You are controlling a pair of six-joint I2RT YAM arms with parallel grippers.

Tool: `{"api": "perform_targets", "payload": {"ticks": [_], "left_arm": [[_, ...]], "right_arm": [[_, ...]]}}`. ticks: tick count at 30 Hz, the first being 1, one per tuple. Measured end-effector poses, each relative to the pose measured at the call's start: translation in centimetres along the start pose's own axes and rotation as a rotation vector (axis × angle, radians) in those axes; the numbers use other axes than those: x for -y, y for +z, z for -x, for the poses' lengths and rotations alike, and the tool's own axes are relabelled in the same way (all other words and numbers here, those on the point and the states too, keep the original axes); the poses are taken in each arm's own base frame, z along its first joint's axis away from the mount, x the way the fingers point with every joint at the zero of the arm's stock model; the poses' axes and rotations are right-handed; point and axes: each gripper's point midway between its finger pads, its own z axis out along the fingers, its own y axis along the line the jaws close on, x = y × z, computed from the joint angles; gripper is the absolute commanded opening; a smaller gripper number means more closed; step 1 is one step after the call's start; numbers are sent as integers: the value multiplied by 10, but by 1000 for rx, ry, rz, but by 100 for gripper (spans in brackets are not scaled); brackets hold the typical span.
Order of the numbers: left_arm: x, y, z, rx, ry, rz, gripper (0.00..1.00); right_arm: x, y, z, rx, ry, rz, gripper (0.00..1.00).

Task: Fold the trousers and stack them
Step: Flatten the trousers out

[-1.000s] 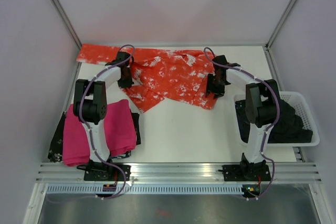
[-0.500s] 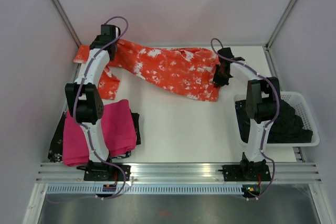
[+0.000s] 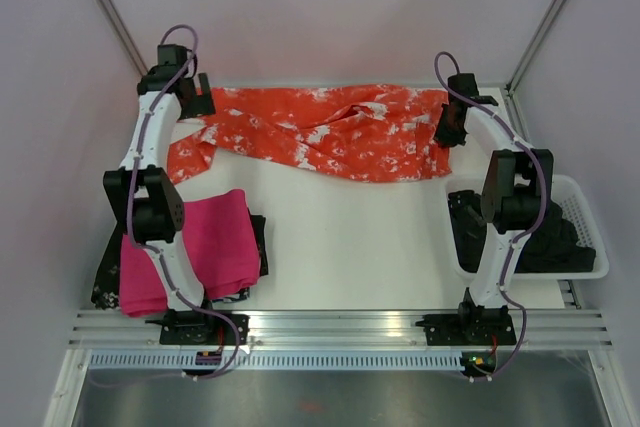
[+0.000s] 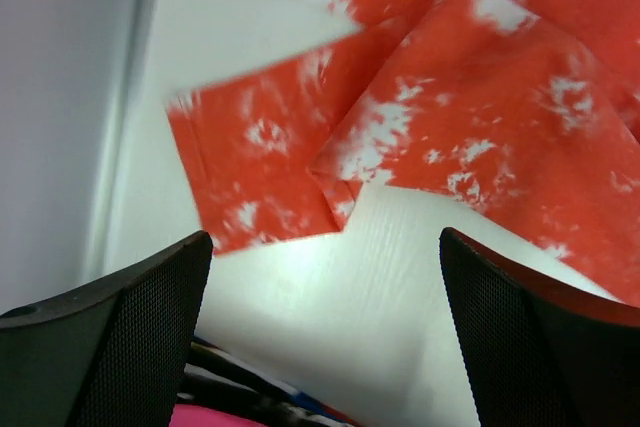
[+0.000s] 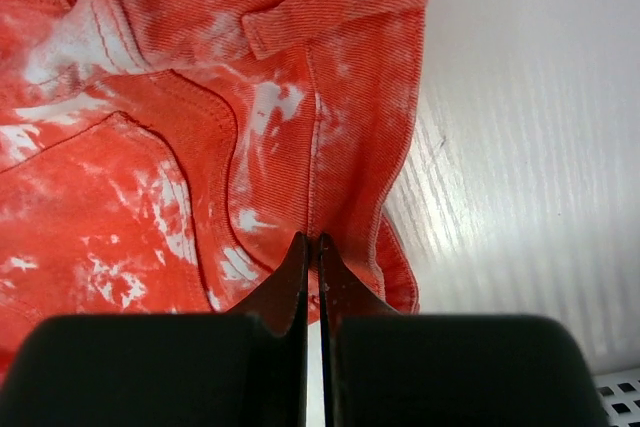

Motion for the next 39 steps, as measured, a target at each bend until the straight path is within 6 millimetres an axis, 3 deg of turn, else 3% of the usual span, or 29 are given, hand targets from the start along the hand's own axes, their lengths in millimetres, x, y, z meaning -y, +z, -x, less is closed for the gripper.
{"api": "perform_targets", "payload": {"ticks": [3,6,8,10,16,20,23,29,31,32,33,36,39], "left_arm": [[-27,36,-39,-147,-251,7,98],[-52,74,-98,-310,-455,72,98],[-55,87,-131,-400,-528,111,97],[-50,95,-144,-438,-565,126,93],[-47,115,-139,-404,-654,120,86],[-61,134,-146,-393,-681,147,84],[-70,139,-143,-375,-694,160,84],[-88,143,-146,-373,-718,188,73],[-92,145,-147,-376,-721,193,58],[-94,146,-147,-381,-715,197,48],[-96,146,-149,-387,-708,205,28],[-104,147,-152,-399,-688,222,2],[-106,148,-150,-409,-672,216,2]], "right_arm": [[0,0,-2,-3,-21,-9,0],[3,-1,-2,-3,-37,-19,0],[3,-2,-2,-7,-41,-21,0],[3,-1,-3,-8,-40,-21,0],[3,-1,-2,-7,-38,-21,0],[3,-1,-2,-7,-35,-21,0],[3,-1,-2,-7,-32,-22,0],[4,-1,-2,-4,-15,-30,0],[4,-1,-3,-5,-8,-32,0],[4,-1,-3,-4,-5,-33,0],[4,-1,-3,-4,-2,-34,0],[5,-1,-2,-2,1,-39,0],[6,-1,-2,0,1,-46,0]]}}
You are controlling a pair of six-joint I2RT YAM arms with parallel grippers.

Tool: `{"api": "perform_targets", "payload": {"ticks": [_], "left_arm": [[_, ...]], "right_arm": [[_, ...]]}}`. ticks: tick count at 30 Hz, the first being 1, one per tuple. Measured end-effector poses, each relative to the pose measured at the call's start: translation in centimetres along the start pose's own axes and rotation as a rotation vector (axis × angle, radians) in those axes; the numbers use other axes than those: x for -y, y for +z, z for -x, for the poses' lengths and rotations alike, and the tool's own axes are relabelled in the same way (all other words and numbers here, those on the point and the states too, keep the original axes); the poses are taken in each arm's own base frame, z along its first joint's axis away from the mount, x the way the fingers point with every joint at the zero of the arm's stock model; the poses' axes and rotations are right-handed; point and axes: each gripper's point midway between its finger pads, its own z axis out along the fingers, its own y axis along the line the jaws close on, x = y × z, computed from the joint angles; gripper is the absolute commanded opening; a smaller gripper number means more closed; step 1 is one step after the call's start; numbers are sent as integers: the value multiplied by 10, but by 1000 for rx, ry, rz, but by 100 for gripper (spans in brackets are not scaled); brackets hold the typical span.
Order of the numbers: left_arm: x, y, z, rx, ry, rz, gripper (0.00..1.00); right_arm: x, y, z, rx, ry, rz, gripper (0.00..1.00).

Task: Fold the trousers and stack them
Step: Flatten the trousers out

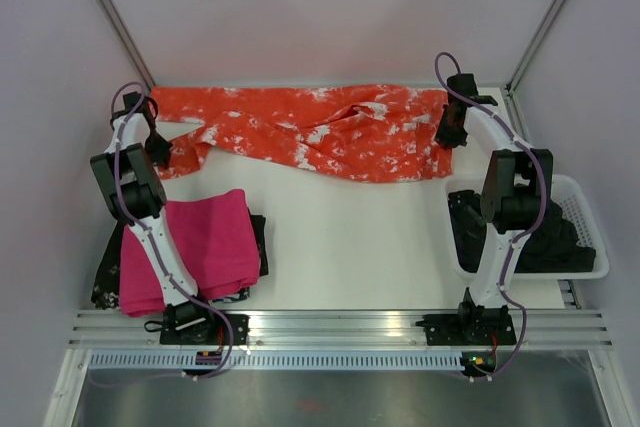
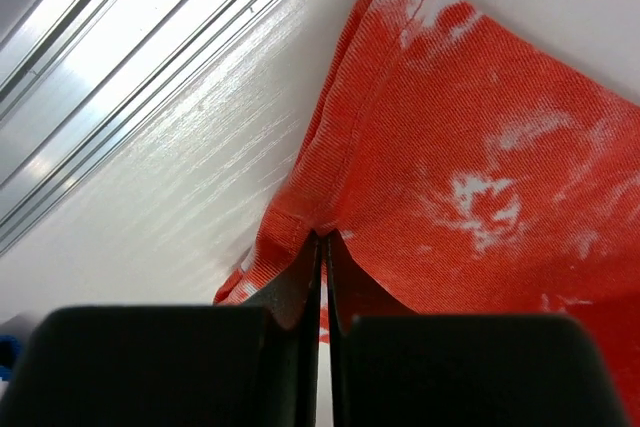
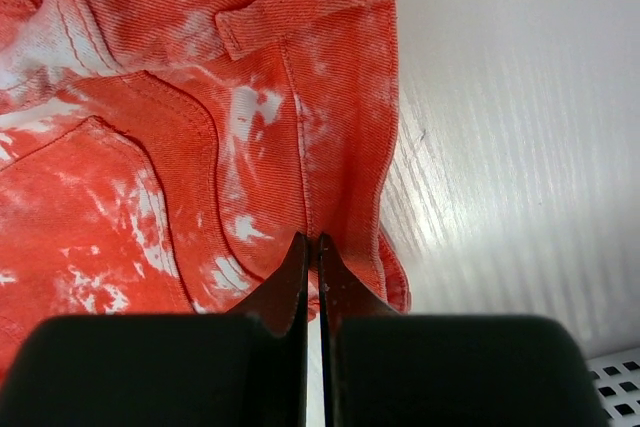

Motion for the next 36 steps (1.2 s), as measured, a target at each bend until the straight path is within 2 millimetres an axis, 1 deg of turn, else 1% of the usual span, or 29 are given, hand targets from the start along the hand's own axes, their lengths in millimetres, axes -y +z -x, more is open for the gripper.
{"api": "perform_targets", "payload": {"ticks": [5,7,9,12,15,18,21,24,27,31,32,33,34,35,36], "left_arm": [[-1,-1,4,9,50,15,2],[-2,0,8,27,75,25,2],[-4,-1,14,50,100,38,2],[-4,-6,30,108,146,35,2],[0,-22,48,174,183,13,2],[6,-50,73,265,211,-19,2],[10,-78,93,349,235,-46,2],[12,-93,103,396,251,-62,2],[12,-94,99,395,267,-69,2],[9,-79,79,340,295,-64,2],[9,-75,74,326,302,-62,2],[8,-72,70,314,307,-62,2],[8,-70,66,302,311,-66,5],[8,-69,62,290,315,-76,13],[9,-67,57,279,319,-88,23]], "right_arm": [[4,0,2,5,4,-16,0],[8,0,6,7,16,-14,0],[15,-3,15,19,34,-9,0],[25,-9,37,62,56,-11,0],[31,-17,56,104,70,-10,0],[35,-22,65,125,78,-14,0],[43,-22,63,110,72,-28,0],[53,-22,57,81,70,-47,0],[66,-21,48,38,74,-72,0],[82,-22,39,-5,78,-107,0],[86,-23,39,-11,81,-112,2],[90,-23,39,-19,81,-116,6],[93,-25,42,-20,83,-114,11],[96,-26,47,-17,86,-108,32],[96,-29,53,-11,91,-92,46]]}}
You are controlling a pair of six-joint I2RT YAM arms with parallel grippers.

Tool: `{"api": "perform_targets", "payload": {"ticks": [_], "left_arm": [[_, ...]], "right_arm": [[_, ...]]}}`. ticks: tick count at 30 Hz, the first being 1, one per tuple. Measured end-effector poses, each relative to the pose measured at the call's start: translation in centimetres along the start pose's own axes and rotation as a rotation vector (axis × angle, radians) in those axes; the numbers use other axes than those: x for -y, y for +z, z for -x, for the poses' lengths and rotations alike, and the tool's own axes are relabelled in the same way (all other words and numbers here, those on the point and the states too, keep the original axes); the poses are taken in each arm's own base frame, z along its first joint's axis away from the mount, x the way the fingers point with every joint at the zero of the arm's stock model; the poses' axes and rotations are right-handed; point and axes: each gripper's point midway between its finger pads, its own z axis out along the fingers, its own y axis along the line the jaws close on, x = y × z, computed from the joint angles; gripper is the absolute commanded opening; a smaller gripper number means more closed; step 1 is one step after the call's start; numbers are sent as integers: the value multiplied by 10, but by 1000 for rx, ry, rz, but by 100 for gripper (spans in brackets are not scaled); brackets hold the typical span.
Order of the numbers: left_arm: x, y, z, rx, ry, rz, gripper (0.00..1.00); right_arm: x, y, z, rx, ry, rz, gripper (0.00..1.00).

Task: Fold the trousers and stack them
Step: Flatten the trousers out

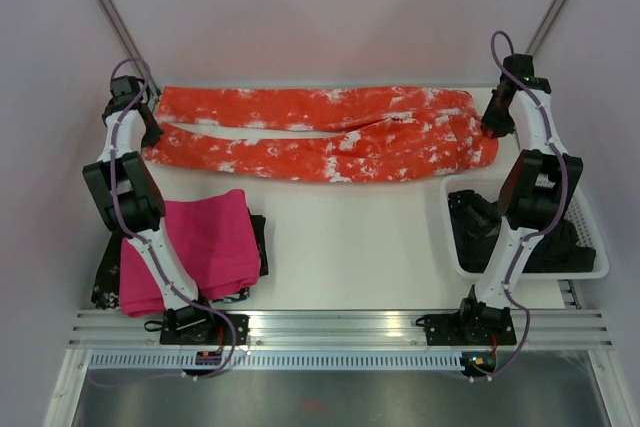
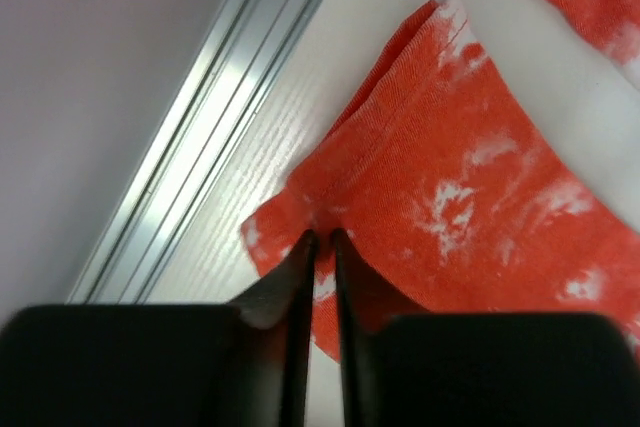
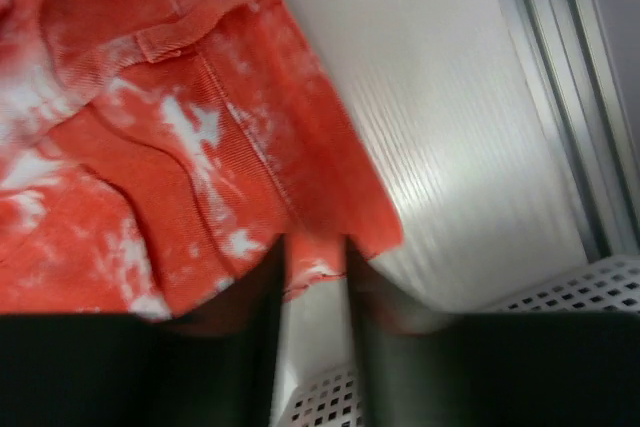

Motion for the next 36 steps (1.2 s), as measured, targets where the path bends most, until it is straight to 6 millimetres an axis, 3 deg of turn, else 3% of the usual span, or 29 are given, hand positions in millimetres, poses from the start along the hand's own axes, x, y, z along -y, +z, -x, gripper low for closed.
{"api": "perform_targets", "payload": {"ticks": [1,2,4,7,10,12,15,17,18,20,23,25,26,30,36], "left_arm": [[2,-1,-4,-9,3,-14,46],[2,-3,-6,-11,8,-22,59],[5,-9,-6,-7,-2,-44,75],[13,-21,8,27,-29,-92,77],[28,-36,38,96,-50,-162,77],[44,-53,67,173,-63,-226,78],[83,-76,104,287,-63,-327,79],[122,-85,121,346,-55,-401,79],[144,-87,124,361,-52,-440,79],[184,-83,117,361,-46,-505,78],[241,-64,79,278,-36,-584,78],[268,-50,50,209,-27,-615,78],[276,-44,37,178,-27,-621,78],[280,-31,17,117,-49,-618,78],[268,-24,22,115,-87,-595,78]], "right_arm": [[0,-2,9,15,-1,13,59],[-2,-6,19,34,-4,39,75],[-9,-13,38,74,-12,96,86],[-31,-32,62,137,-40,203,90],[-63,-52,82,218,-63,314,89],[-82,-54,91,258,-61,365,84],[-106,-37,96,285,-46,405,85],[-121,-10,95,281,-40,413,87],[-129,13,88,258,-40,404,87],[-140,53,74,220,-52,379,86],[-153,103,37,142,-94,323,85],[-155,116,28,137,-126,282,87],[-158,113,28,148,-140,280,87],[-147,116,18,159,-180,235,88],[-100,115,7,134,-165,150,89]]}}
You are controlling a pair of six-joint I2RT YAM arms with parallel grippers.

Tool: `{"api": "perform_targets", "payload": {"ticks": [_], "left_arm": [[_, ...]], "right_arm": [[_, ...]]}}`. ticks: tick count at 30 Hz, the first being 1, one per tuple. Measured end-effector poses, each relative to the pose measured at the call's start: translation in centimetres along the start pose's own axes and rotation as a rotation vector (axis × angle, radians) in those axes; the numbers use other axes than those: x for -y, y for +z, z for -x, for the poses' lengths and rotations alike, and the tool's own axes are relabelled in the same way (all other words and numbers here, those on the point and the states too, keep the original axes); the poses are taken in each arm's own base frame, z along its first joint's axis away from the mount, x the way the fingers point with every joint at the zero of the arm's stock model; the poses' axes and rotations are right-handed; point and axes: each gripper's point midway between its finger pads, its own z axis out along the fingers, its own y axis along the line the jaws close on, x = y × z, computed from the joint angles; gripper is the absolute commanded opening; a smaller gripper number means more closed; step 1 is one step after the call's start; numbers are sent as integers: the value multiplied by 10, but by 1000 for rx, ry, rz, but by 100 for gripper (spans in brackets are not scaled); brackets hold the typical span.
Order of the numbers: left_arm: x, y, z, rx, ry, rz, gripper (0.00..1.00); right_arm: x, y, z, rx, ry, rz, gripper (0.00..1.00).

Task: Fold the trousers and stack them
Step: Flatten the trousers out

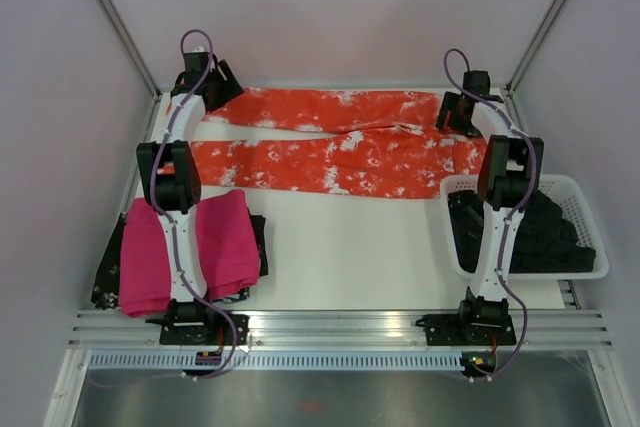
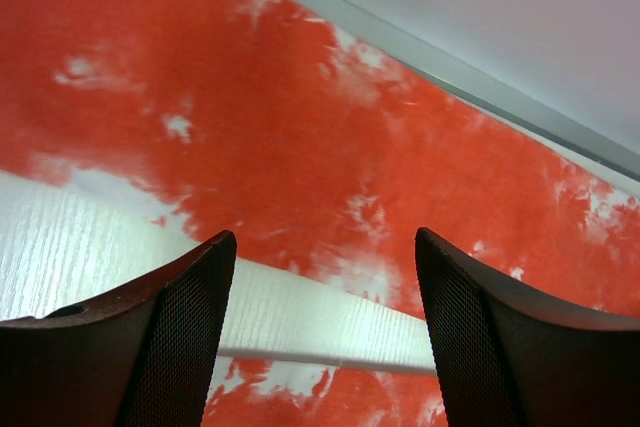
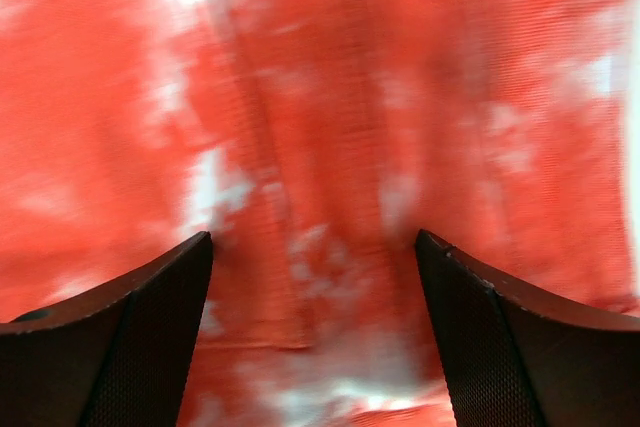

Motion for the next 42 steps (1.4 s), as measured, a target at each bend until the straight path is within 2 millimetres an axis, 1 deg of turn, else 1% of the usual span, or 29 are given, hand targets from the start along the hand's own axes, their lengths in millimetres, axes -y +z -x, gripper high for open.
{"api": "perform_targets", "payload": {"ticks": [2,6,8,10,12,15,18,22,25,27,29,32,34,35,38,40,42], "left_arm": [[-4,0,0,-3,-13,15,78],[-12,-1,-6,-15,-44,68,79],[-19,-2,-10,-27,-56,104,79],[-27,-4,-14,-37,-63,148,79],[-33,-5,-18,-49,-71,180,79],[-41,-7,-20,-56,-96,210,79],[-52,-9,-16,-45,-146,244,79],[-73,-10,-7,-15,-235,295,79],[-92,-7,-2,3,-313,321,79],[-110,-1,-1,13,-375,338,79],[-127,5,-2,23,-432,357,78],[-147,14,-2,41,-500,386,77],[-156,21,-3,58,-541,401,76],[-155,23,2,77,-557,392,74],[-148,32,14,126,-596,358,71],[-146,41,17,146,-616,341,70],[-145,48,18,163,-634,328,67]], "right_arm": [[23,2,0,-9,27,-29,90],[64,4,8,-9,49,-81,92],[74,8,16,-7,52,-89,93],[78,17,31,21,60,-88,94],[77,26,44,53,64,-76,95],[75,36,52,76,65,-62,96],[70,39,59,92,72,-41,96],[64,38,62,102,92,-1,96],[52,36,69,126,123,66,96],[42,30,74,140,148,116,98],[36,20,84,167,174,145,98],[28,3,108,235,206,179,98],[22,-9,121,273,228,201,98],[18,-16,129,294,246,221,98],[10,-26,138,320,273,258,98],[6,-31,140,327,288,275,98],[5,-34,137,320,299,278,98]]}}
